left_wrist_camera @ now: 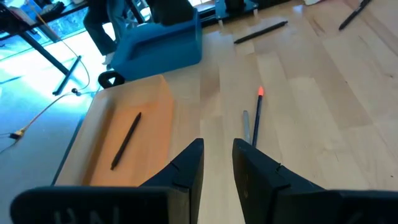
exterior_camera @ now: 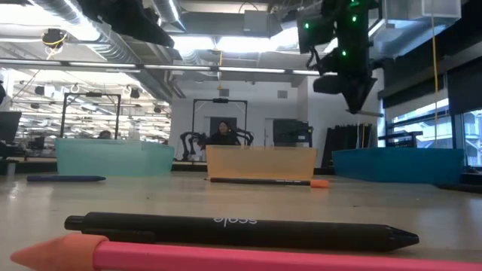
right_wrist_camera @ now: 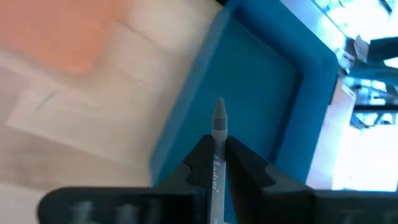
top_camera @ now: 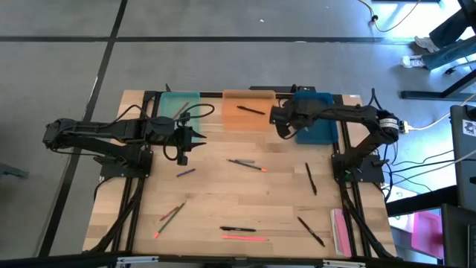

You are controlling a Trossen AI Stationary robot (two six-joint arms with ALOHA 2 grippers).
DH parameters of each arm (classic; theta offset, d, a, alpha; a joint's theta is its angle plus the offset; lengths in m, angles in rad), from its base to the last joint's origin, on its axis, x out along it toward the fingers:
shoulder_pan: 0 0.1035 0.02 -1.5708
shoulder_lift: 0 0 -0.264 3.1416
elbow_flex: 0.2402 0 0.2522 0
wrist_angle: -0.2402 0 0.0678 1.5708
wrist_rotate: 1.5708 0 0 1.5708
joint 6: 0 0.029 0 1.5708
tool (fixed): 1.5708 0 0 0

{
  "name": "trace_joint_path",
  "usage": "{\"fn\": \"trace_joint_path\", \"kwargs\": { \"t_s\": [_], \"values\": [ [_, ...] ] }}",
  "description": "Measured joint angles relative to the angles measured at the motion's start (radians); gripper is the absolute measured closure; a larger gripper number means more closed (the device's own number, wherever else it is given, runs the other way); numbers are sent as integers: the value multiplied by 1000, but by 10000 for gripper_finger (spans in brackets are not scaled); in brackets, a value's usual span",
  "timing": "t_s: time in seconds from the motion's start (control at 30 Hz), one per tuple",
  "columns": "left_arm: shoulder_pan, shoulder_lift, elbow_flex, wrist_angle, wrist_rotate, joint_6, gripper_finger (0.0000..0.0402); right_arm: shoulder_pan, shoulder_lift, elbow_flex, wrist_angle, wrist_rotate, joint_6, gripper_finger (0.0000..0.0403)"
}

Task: Sort crayons/erasers/pens/pencils in bins
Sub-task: Put the gray crayon into the blue bin

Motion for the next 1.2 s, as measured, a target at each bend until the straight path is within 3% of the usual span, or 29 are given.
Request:
{"fn": "trace_joint_path", "kwargs": {
  "t_s": [0.27, 0.63, 1.2],
  "values": [
    [0, 0, 0, 0, 0, 0, 324, -118, 0, -110, 115, -9, -20, 363],
    [0, 0, 0, -1, 0, 0, 324, -226, 0, -308, 387, -163, -124, 363],
    [0, 0, 0, -2, 0, 0, 324, -249, 0, -336, 418, -201, -115, 363]
  ]
}}
